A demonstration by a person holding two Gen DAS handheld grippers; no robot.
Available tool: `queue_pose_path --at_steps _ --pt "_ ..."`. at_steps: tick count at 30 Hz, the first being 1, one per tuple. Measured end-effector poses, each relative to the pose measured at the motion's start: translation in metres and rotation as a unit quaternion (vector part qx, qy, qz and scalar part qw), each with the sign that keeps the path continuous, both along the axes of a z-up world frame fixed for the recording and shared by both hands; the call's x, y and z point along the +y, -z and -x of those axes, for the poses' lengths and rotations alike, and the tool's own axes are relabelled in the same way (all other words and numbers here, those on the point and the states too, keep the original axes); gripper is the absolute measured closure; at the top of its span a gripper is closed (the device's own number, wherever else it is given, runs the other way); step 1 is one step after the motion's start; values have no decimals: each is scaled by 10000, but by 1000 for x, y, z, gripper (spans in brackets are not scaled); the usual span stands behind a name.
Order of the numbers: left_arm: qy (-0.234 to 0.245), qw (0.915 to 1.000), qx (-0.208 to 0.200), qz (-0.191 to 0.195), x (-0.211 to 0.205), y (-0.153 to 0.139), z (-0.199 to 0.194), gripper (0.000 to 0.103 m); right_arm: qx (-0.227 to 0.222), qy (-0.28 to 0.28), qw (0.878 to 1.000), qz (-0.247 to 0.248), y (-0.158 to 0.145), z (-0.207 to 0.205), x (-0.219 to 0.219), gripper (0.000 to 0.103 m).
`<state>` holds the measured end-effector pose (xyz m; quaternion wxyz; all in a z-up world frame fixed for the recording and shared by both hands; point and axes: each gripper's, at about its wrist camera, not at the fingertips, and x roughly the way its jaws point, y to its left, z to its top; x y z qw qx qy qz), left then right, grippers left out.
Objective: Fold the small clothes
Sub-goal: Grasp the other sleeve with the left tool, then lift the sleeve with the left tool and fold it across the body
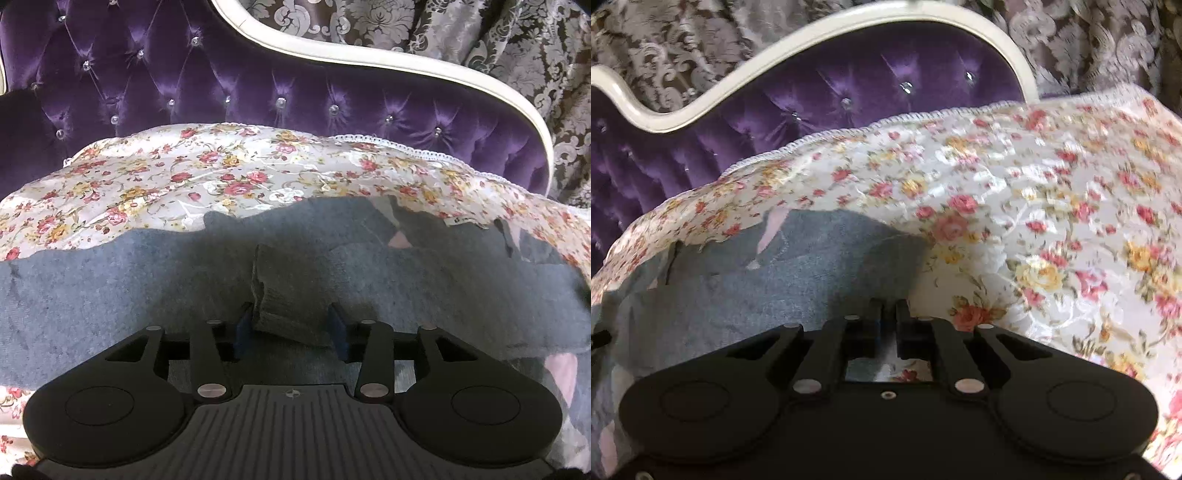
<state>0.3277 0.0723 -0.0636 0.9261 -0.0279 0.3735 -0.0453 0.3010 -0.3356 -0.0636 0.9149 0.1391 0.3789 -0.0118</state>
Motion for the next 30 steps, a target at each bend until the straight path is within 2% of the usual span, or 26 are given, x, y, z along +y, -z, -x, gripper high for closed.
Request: queue_pose_path --at_steps 1,4,6,7,8,9,12,13,16,18,19,20,22,26,30 --pt "1 10000 -4 13 0 -1 2 60 -69 7 10000 -33 -4 4 1 77" --pt "83 9999 -2 81 2 -3 8 56 -350 -140 9990 -229 -19 19 6 77" --pt "168 9998 39 142 3 -4 11 55 -386 -334 9985 -176 -25 25 15 66" --pt "212 9996 67 195 4 -5 12 55 -341 -428 9985 -82 -25 28 21 56" --pt "237 9993 84 279 7 -5 15 55 -266 -483 9985 19 -22 28 24 54" --pt "233 9991 88 350 10 -6 18 53 -152 -493 9985 177 -17 29 27 54" --pt "158 9986 38 504 24 -9 28 41 192 -241 9982 517 2 30 24 53" --pt "131 9986 8 515 28 -11 32 35 122 -167 9991 373 5 33 19 53" --pt "72 9984 -81 546 46 -17 44 33 -22 24 9994 340 -4 44 19 50" --pt "-46 9983 -134 568 63 -22 53 28 -228 14 9987 457 -17 52 27 48" --pt "-118 9981 -166 577 71 -24 57 23 -340 -6 9982 499 -24 57 32 43" --pt "-202 9979 -197 592 81 -25 62 21 -480 -60 9975 518 -32 63 39 34" --pt "-333 9970 -229 656 100 -28 71 21 -731 -238 9958 498 -46 73 55 26" --pt "-726 9940 -233 787 143 -25 89 20 -1022 -690 9915 418 -61 88 90 26" --pt "-1241 9885 -228 834 191 -17 105 20 -1106 -1159 9869 212 -68 99 125 26"
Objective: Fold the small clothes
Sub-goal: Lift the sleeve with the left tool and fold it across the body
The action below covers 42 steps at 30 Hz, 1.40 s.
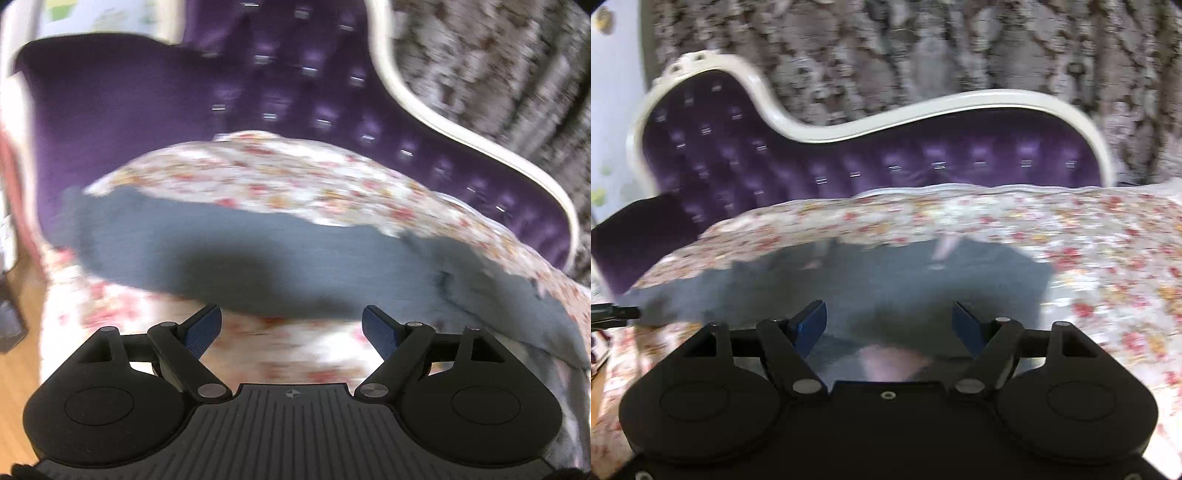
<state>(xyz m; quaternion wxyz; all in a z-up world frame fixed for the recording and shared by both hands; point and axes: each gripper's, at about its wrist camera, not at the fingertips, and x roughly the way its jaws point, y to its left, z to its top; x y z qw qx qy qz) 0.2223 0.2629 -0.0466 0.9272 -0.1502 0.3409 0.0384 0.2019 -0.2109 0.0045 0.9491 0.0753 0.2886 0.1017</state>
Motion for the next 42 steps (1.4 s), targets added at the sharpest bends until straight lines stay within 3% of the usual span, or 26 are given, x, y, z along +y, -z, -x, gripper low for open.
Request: queue_pose_path --at_steps 7,15,21,24,27,32,37,40,42 --pt "-625 9975 -285 134 63 17 16 20 62 -617 9980 -137 -1 8 49 26" --pt "-831 9938 -339 650 99 45 2 22 113 -963 9953 -76 -1 12 89 26" --pt "-1128 9897 -415 772 118 47 -17 23 206 -1073 9940 11 5 11 105 26" --pt "-1318 9856 -419 970 128 49 -24 35 229 -1119 9935 9 6 12 108 26" --pt "-1463 9819 -313 1162 134 51 -30 57 212 -1151 9931 50 6 15 109 26" --pt "-1784 9785 -291 995 134 45 -26 87 214 -1155 9931 40 7 16 109 26" --pt "-1937 9760 -467 884 134 28 -14 90 263 -1145 9931 -65 10 19 105 26" --pt "-1802 9809 -562 470 127 13 -17 99 284 -1142 9930 -139 13 21 103 26" --pt "-1709 9829 -584 349 121 3 -21 99 293 -1126 9930 -220 13 23 100 26"
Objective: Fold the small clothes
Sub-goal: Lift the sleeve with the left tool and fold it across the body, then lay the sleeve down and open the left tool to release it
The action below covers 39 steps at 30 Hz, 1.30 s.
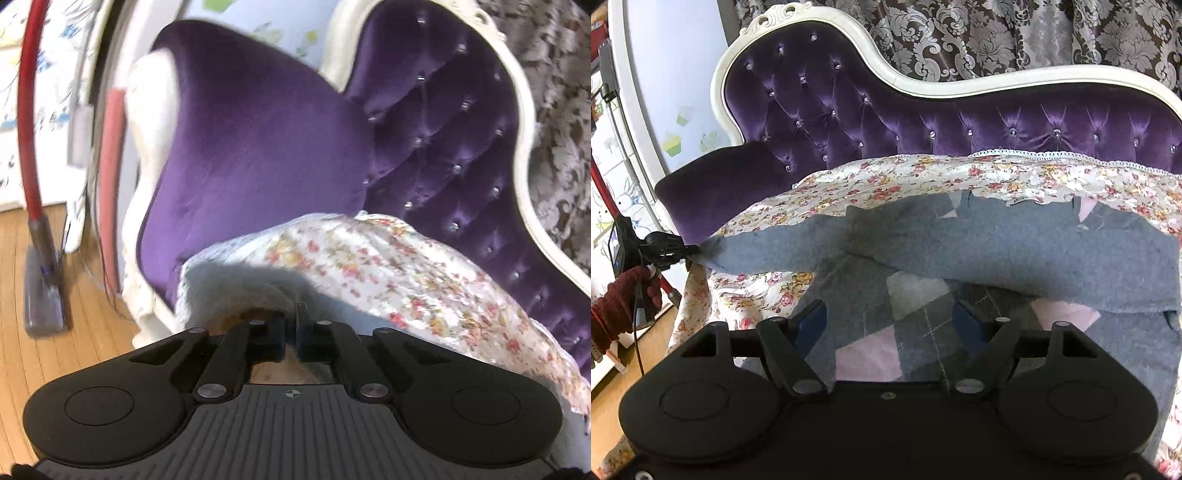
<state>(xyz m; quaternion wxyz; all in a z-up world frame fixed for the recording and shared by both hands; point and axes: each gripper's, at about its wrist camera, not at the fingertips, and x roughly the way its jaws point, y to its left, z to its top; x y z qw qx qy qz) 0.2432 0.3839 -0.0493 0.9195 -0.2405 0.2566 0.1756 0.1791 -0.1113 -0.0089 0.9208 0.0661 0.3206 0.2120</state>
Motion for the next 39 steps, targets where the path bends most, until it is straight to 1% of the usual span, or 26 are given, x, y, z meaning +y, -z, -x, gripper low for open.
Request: queue_pose_path --at_steps 2,4,8,11,13,16,17,20,23,26,29,30,31,32,33,34,36,37,38,39 --pt "100 9999 -42 -101 -10 -11 -5 99 16 18 10000 -81 0 1 -3 26" --pt "262 9989 -120 -364 -26 -26 -10 99 16 43 9999 -140 -1 3 -7 26" --pt "769 9929 -427 -806 -72 -66 -19 99 1 103 9997 -217 -1 7 -15 26" --pt "1282 9826 -731 -1126 -119 -102 -26 99 7 171 9994 -305 -1 10 -25 26" --pt "1663 9735 -941 -1257 -155 -124 -30 99 18 243 9990 -365 0 12 -32 26" --pt "2266 9566 -1256 -1333 -212 -150 -38 99 40 361 9982 -476 2 14 -44 26" --pt "2480 9494 -1361 -1361 -233 -156 -39 99 41 404 9979 -502 2 16 -49 26" --pt "3039 9292 -1509 -1468 -291 -159 -45 99 46 542 9969 -569 4 18 -62 26" --pt "3602 9083 -1419 -1584 -350 -143 -55 99 68 701 9956 -626 5 19 -75 26" --pt "4036 8949 -1085 -1563 -395 -112 -63 98 99 829 9942 -670 7 21 -85 26" --pt "4347 8849 -698 -1524 -434 -73 -71 96 122 934 9932 -678 9 23 -93 26" --pt "4418 8827 -562 -1498 -444 -61 -72 94 137 966 9930 -672 10 23 -96 26" --pt "4487 8808 -433 -1450 -451 -50 -73 77 161 995 9927 -664 11 23 -98 26" --pt "4571 8782 -326 -1369 -457 -40 -75 55 178 1020 9924 -657 12 24 -100 26" --pt "4643 8758 -279 -1292 -460 -35 -75 47 197 1048 9922 -644 14 24 -102 26" --pt "4712 8731 -275 -1222 -463 -31 -74 42 217 1079 9919 -627 15 24 -104 26" --pt "4745 8716 -358 -1182 -463 -34 -68 38 256 1135 9913 -613 17 23 -107 26" --pt "4774 8695 -424 -1191 -462 -37 -64 30 277 1161 9910 -609 18 23 -108 26" --pt "4803 8672 -497 -1219 -458 -39 -59 25 289 1179 9908 -599 19 23 -109 26" --pt "4818 8650 -584 -1276 -453 -42 -54 24 304 1205 9906 -576 20 22 -110 26"
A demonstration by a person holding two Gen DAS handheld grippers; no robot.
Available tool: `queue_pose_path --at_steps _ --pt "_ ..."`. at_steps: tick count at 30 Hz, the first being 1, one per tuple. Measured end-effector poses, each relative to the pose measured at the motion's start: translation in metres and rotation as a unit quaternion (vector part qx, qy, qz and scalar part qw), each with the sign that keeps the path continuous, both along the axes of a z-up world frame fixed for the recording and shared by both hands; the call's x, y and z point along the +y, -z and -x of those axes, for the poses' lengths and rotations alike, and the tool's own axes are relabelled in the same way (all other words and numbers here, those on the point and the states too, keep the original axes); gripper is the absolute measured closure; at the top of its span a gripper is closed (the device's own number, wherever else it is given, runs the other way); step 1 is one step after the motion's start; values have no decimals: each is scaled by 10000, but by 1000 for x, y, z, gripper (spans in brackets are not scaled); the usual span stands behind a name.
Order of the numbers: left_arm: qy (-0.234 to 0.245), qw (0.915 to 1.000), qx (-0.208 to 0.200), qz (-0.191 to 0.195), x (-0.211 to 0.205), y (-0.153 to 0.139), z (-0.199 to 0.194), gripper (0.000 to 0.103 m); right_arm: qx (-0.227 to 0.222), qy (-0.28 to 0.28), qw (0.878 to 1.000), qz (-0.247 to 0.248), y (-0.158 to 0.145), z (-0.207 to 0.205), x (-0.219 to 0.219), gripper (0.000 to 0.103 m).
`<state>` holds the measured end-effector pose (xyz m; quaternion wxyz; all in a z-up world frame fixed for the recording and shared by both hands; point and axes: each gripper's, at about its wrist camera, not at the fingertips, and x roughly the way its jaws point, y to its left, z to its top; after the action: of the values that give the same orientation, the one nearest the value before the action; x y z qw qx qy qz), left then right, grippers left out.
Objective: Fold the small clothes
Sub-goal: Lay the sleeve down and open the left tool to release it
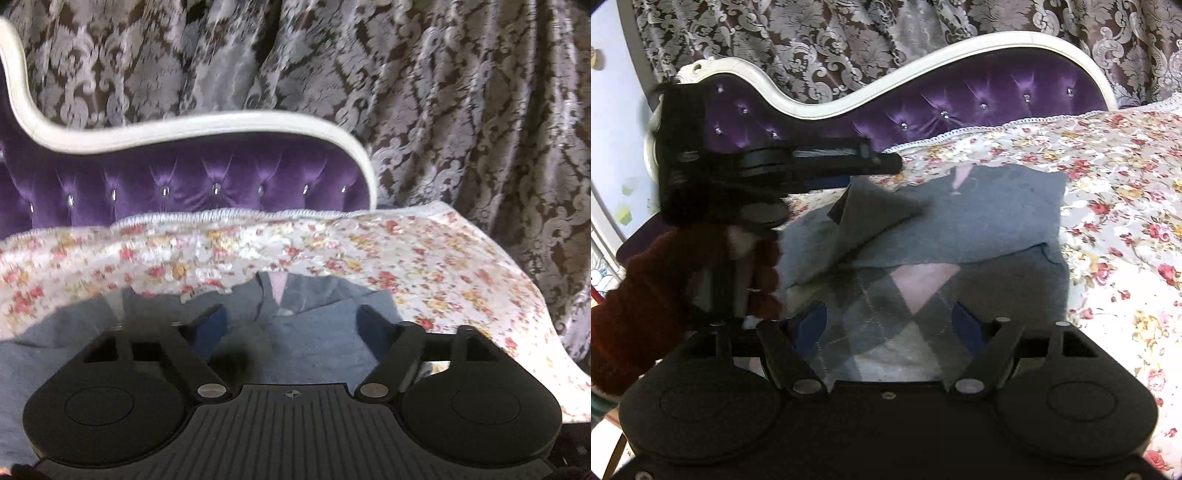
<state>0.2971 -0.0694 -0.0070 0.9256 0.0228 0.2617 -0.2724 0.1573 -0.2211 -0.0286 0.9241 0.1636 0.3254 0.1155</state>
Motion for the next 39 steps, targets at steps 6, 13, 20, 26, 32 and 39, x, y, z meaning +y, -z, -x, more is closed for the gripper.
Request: queue_pose_path --at_steps 6,13,20,26,32,39 --pt "-179 9989 -343 -248 41 -4 27 13 57 91 9999 97 3 -12 0 26" --pt "-1179 9897 -84 -813 96 27 33 13 -27 89 9991 402 -3 -41 12 26" --pt "-1618 9794 699 -982 122 66 22 13 -79 -214 9895 1431 2 -83 49 26" --pt "-1686 9785 702 -960 121 71 24 9 135 -470 9719 2303 27 -113 71 29" --pt "-1667 9798 710 -850 131 75 27 8 141 804 9781 1915 20 -124 20 30" --pt "-1661 9799 723 -838 131 75 29 8 332 828 9859 1413 24 -115 -20 30"
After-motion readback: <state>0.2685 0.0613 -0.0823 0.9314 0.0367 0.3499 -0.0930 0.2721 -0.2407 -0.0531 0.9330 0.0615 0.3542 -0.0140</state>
